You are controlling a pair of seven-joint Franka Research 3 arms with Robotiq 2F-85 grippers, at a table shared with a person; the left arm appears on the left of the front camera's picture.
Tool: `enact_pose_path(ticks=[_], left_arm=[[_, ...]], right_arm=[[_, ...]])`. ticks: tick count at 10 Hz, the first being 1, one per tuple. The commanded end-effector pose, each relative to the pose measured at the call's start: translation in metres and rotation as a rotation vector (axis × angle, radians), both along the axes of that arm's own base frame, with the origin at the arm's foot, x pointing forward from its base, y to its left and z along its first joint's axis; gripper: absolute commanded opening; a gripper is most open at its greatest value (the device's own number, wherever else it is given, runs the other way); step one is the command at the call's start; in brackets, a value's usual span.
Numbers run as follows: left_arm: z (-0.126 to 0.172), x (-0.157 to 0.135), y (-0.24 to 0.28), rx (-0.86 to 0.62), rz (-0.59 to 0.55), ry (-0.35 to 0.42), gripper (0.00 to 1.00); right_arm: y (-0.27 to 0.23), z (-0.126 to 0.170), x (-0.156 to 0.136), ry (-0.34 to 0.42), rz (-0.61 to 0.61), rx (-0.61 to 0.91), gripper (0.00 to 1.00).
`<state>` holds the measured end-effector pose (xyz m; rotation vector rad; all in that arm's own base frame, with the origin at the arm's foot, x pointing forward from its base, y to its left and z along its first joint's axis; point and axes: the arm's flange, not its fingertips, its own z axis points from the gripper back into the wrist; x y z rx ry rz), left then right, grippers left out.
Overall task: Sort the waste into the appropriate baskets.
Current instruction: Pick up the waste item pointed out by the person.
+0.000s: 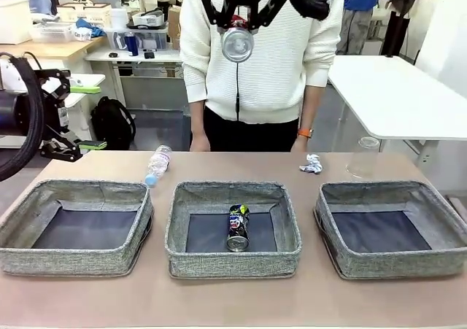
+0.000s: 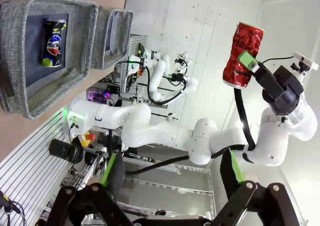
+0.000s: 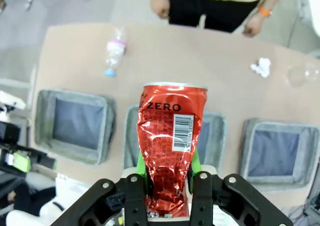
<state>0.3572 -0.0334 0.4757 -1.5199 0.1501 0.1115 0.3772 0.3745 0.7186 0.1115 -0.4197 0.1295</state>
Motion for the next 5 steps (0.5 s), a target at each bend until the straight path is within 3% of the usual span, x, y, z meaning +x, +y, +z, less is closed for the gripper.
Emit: enact_pose_path(ticks=[1, 5], left_arm=[[0.0033, -0.0011, -0.0011, -0.021, 0.004, -0.002, 1.00], [0.0033, -0.0011, -0.0011, -0.021, 0.004, -0.002, 1.00]], right_arm=[[-0.0016, 0.0010, -0.0044, 0.012, 0.015, 0.013, 0.35], [-0.0016, 0.0010, -0.0044, 0.012, 0.015, 0.013, 0.35]])
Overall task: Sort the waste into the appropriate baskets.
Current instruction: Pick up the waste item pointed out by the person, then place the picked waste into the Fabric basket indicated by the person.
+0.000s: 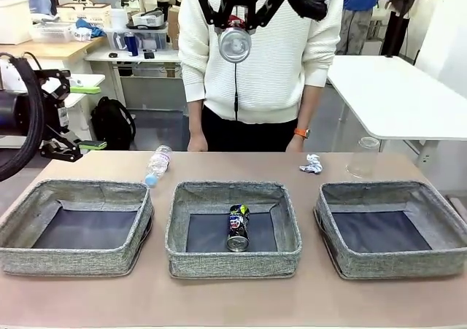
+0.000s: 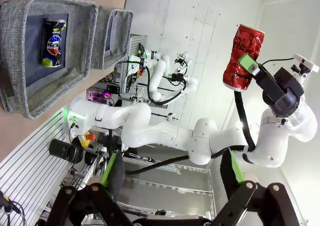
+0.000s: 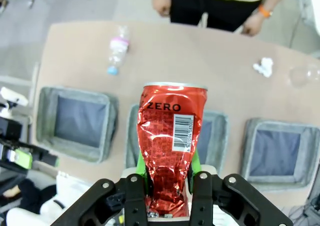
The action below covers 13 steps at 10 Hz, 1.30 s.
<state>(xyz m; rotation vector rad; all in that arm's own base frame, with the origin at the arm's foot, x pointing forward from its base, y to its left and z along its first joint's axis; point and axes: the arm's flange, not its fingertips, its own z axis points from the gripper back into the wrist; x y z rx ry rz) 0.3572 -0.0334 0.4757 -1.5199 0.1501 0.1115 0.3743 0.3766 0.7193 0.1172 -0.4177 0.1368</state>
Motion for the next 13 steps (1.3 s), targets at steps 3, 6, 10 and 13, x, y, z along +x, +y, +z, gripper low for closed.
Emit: enact_pose_path(ticks=[3, 6, 10, 13], left_arm=[[0.0033, -0.0011, -0.0011, -0.021, 0.004, -0.002, 1.00], [0.0033, -0.0011, -0.0011, -0.021, 0.004, -0.002, 1.00], [0.0033, -0.0011, -0.0011, -0.021, 0.004, -0.002, 1.00], [0.0033, -0.0011, -0.0011, -0.021, 0.004, -0.002, 1.00]], right_arm=[[-0.0037, 0.0003, -0.0015, 0.011, 0.007, 0.009, 0.35], [-0.0037, 0.0003, -0.0015, 0.011, 0.007, 0.009, 0.35], [-0.0037, 0.0003, -0.0015, 0.011, 0.007, 0.009, 0.35], [-0.0037, 0.0003, -0.0015, 0.011, 0.007, 0.009, 0.35]])
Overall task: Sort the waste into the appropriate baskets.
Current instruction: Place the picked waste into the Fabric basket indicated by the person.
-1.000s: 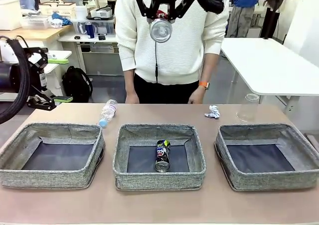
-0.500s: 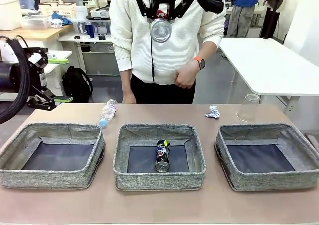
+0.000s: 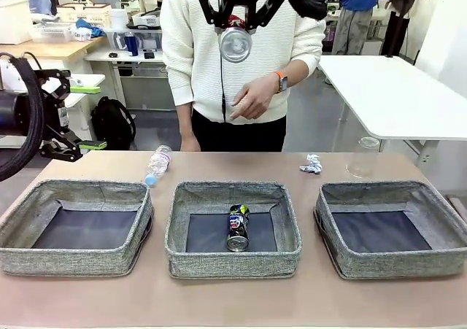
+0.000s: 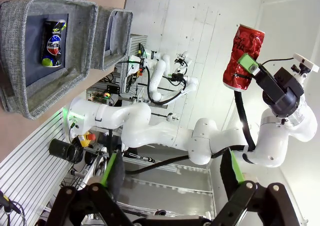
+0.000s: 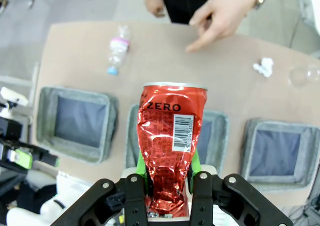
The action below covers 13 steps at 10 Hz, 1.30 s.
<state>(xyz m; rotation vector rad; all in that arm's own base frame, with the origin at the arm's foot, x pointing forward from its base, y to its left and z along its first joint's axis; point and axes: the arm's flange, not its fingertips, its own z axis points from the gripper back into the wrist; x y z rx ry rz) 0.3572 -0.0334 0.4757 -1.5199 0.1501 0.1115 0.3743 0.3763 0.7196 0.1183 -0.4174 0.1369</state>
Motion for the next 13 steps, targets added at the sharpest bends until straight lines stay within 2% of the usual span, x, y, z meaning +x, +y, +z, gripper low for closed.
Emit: enact_pose_path(ticks=[1, 10, 11, 13], left_arm=[[0.003, -0.001, -0.001, -0.021, 0.004, -0.002, 1.00], [0.003, -0.001, -0.001, -0.021, 0.004, -0.002, 1.00], [0.003, -0.001, -0.001, -0.021, 0.004, -0.002, 1.00], [0.003, -0.001, -0.001, -0.021, 0.004, -0.002, 1.00]], right_arm=[[-0.003, 0.000, -0.002, 0.010, 0.007, 0.008, 0.35], [0.000, 0.000, 0.000, 0.000, 0.000, 0.000, 0.35], [0.000, -0.030, -0.005, 0.027, 0.102, -0.030, 0.35], [0.002, -0.106, -0.022, 0.097, 0.163, -0.044, 0.35]])
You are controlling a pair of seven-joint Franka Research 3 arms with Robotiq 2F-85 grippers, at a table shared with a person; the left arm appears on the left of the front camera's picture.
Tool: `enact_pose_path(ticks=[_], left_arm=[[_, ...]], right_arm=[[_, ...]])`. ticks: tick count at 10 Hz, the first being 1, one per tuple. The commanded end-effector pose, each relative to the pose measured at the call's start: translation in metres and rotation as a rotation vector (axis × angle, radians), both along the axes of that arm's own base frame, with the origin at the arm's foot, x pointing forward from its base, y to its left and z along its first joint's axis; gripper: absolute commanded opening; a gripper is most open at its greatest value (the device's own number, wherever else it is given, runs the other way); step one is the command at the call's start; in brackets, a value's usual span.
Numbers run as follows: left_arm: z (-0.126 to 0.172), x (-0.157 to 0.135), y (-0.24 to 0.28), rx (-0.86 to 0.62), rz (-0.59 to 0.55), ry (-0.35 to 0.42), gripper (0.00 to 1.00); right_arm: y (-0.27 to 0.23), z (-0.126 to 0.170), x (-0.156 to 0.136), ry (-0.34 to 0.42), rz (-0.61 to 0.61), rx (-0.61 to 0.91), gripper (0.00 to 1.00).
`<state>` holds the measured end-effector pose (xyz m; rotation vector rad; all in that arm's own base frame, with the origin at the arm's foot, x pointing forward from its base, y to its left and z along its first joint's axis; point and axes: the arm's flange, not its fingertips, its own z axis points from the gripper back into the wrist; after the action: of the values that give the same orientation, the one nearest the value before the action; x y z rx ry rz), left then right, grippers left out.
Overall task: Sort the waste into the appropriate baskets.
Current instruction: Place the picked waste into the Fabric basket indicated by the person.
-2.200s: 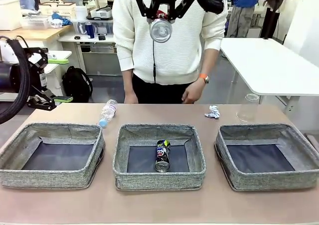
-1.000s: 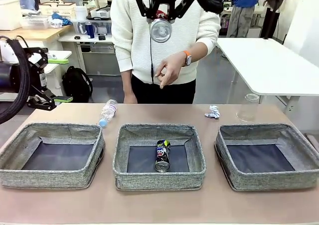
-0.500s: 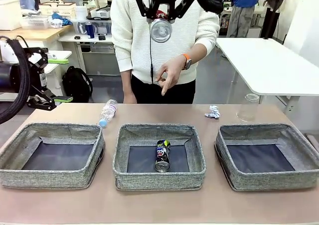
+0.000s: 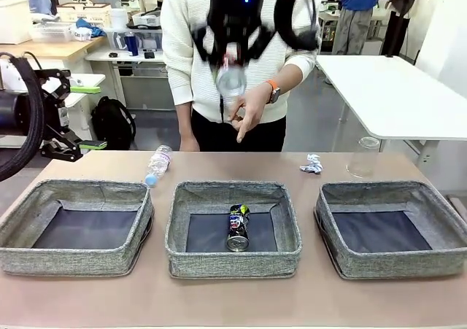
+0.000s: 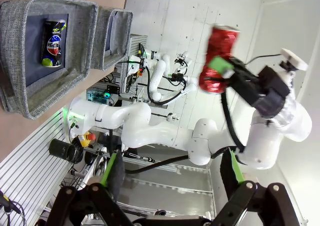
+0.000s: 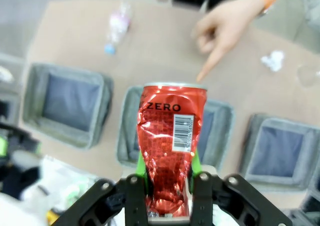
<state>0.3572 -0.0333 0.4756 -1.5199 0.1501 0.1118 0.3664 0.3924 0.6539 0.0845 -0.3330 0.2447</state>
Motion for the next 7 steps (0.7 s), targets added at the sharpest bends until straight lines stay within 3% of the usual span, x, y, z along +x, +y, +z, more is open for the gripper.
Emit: enact_pose_path(ticks=[1, 3, 4, 6, 7], left_arm=[[0.003, -0.001, -0.001, -0.021, 0.004, -0.002, 1.00], [0.003, -0.001, -0.001, -0.021, 0.004, -0.002, 1.00], [0.003, -0.001, -0.001, -0.021, 0.004, -0.002, 1.00], [0.003, -0.001, -0.001, -0.021, 0.004, -0.002, 1.00], [0.003, -0.001, -0.001, -0.021, 0.004, -0.002, 1.00]], right_arm=[[-0.014, -0.090, -0.020, 0.079, 0.096, 0.058, 0.35], [-0.011, -0.174, -0.026, 0.116, 0.122, 0.091, 0.35], [-0.014, -0.214, -0.024, 0.084, 0.071, 0.064, 0.35], [-0.024, -0.217, -0.019, -0.015, 0.045, 0.122, 0.35], [-0.024, -0.217, -0.018, -0.020, 0.045, 0.120, 0.35]])
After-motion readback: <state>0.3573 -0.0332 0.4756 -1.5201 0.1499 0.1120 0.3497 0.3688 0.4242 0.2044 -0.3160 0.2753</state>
